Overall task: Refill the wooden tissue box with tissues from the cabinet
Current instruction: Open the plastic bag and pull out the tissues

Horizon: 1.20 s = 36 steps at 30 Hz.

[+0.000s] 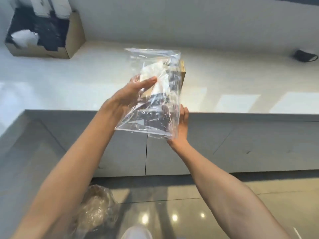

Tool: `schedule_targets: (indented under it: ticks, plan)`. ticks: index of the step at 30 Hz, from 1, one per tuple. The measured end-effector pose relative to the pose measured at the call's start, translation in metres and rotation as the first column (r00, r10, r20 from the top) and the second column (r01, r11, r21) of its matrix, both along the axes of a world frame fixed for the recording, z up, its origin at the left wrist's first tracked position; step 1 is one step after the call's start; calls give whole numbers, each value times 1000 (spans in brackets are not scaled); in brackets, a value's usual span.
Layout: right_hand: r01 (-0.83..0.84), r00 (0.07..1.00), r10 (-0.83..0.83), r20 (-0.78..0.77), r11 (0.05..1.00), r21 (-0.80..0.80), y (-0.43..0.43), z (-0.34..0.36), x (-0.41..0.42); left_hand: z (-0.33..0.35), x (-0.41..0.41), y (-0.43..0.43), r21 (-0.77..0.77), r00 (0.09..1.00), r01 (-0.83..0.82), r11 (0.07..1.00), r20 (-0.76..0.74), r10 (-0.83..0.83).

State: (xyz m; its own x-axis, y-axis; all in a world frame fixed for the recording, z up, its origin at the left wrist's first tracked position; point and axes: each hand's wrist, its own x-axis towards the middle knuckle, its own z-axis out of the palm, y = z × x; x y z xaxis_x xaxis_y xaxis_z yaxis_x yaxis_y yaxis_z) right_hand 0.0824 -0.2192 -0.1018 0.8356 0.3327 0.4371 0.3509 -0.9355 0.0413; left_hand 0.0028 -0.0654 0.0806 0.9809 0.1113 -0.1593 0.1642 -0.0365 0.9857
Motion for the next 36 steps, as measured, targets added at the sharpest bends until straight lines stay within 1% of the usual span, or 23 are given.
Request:
schedule_targets:
  ticks: [1, 2, 3, 4, 5, 6, 7, 8, 10, 11, 12, 13, 14, 15, 16, 18, 21, 24, 27, 29, 31, 34, 36]
  plan:
    - [11, 989, -13, -144, 1000, -18, -4, 20, -8, 18, -6, -5, -51, 998, -17, 999, -55, 15]
    - [20, 957, -33, -288, 999, -48, -9, 39, -18, 31, -12, -9, -109, 993, -40, 993, -115, 27]
    - [-10, 914, -33, -403, 994, -105, -15, 57, -26, 39, -17, -12, -166, 987, -64, 984, -158, 37]
    - [-29, 845, 4, -535, 999, -38, -20, 85, -32, 55, -22, -12, -192, 977, -84, 978, -207, 43]
    - [-40, 744, 58, -666, 998, 42, -24, 113, -31, 74, -29, -12, -207, 967, -98, 973, -251, 44]
    - [24, 623, 79, -778, 992, 121, -29, 138, -31, 93, -37, -13, -222, 956, -121, 967, -289, 54]
    - [193, 452, 116, -885, 955, 224, -31, 160, -29, 113, -44, -12, -232, 945, -144, 962, -321, 64]
    - [321, 354, 181, -917, 898, 301, -33, 179, -27, 135, -52, -11, -234, 934, -160, 959, -350, 71]
    - [444, 210, 346, -914, 800, 405, -36, 249, -42, 181, -66, -8, -227, 913, -171, 959, -403, 68]
    - [528, 230, 423, -877, 703, 477, -36, 294, -54, 201, -72, -7, -222, 906, -179, 958, -417, 73]
    - [620, 202, 517, -832, 590, 517, -38, 325, -59, 217, -77, -5, -207, 902, -184, 961, -425, 81]
    - [685, 134, 622, -772, 504, 525, -42, 348, -62, 232, -80, -5, -188, 903, -167, 968, -422, 73]
    - [699, 78, 689, -720, 477, 532, -44, 369, -65, 245, -81, -5, -167, 907, -139, 976, -418, 58]
    - [689, 24, 727, -686, 485, 539, -46, 387, -66, 254, -80, -6, -156, 911, -116, 981, -409, 42]
    - [665, 5, 733, -680, 506, 549, -46, 403, -67, 263, -78, -8, -153, 919, -91, 984, -393, 24]
    - [634, 19, 735, -678, 515, 576, -47, 427, -67, 277, -68, -13, -177, 945, -25, 984, -325, -34]
    - [655, 85, 766, -637, 438, 615, -54, 444, -61, 286, -48, -20, -222, 955, 92, 971, -257, -150]
    - [705, 160, 794, -587, 324, 631, -69, 450, -49, 298, -25, -30, -198, 948, 173, 965, -231, -218]
    - [721, 249, 797, -550, 226, 655, -89, 446, -26, 305, 8, -42, -157, 948, 213, 964, -207, -243]
    - [742, 298, 803, -516, 146, 655, -103, 440, -2, 306, 35, -46, -145, 951, 203, 968, -208, -230]
    - [761, 351, 817, -457, 35, 648, -114, 432, 27, 308, 60, -51, -67, 960, 197, 978, -190, -206]
    - [800, 400, 841, -365, -126, 587, -124, 422, 63, 318, 93, -65, 139, 981, 171, 975, -120, -155]
    - [808, 428, 854, -295, -215, 549, -129, 413, 87, 332, 121, -78, 286, 986, 168, 943, -65, -156]
